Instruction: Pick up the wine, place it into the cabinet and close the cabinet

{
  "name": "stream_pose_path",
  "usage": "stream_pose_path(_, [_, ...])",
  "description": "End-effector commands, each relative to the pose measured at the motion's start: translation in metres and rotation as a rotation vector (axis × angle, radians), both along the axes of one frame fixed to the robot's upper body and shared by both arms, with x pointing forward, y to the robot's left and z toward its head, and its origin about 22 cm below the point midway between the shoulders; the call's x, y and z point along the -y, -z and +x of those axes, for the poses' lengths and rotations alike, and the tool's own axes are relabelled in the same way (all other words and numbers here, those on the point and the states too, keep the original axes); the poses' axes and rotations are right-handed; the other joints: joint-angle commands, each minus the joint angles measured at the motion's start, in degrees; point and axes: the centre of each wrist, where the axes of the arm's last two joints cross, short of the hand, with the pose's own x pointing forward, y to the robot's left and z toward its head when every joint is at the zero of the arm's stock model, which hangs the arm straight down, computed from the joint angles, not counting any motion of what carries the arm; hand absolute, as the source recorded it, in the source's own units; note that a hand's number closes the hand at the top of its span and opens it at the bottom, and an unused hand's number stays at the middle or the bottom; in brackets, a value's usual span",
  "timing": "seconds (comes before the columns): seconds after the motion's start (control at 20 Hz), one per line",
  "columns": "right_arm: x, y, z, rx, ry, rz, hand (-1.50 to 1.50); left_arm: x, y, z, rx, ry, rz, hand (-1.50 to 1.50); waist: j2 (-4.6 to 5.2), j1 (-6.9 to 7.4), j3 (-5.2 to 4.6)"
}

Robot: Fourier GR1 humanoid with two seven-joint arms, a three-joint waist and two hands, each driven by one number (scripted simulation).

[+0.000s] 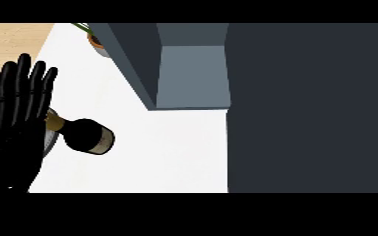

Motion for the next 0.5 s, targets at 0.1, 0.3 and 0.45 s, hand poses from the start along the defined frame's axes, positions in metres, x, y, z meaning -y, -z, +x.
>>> stream_pose_path(0.1, [-0.018, 0.000, -0.016, -0.018, -0.044, 0.017, -1.50, 0.014, 0.011, -0.001, -0.025, -0.173, 0.029, -1.50, -0.83, 0.96, 0.28])
stream_pose_path(0.3, [-0.022, 0.009, -0.033, -0.158, -0.282, 0.021, -1.50, 0.028, 0.027, 0.005, -0.154, -0.250, -0.222, -1.50, -0.84, 0.02, 0.12])
stream_pose_path(0.45, [-0.026, 0.003, -0.050, -0.178, -0.311, 0.037, -1.50, 0.060, 0.023, 0.000, -0.143, -0.236, -0.254, -1.50, -0.97, 0.14, 0.26])
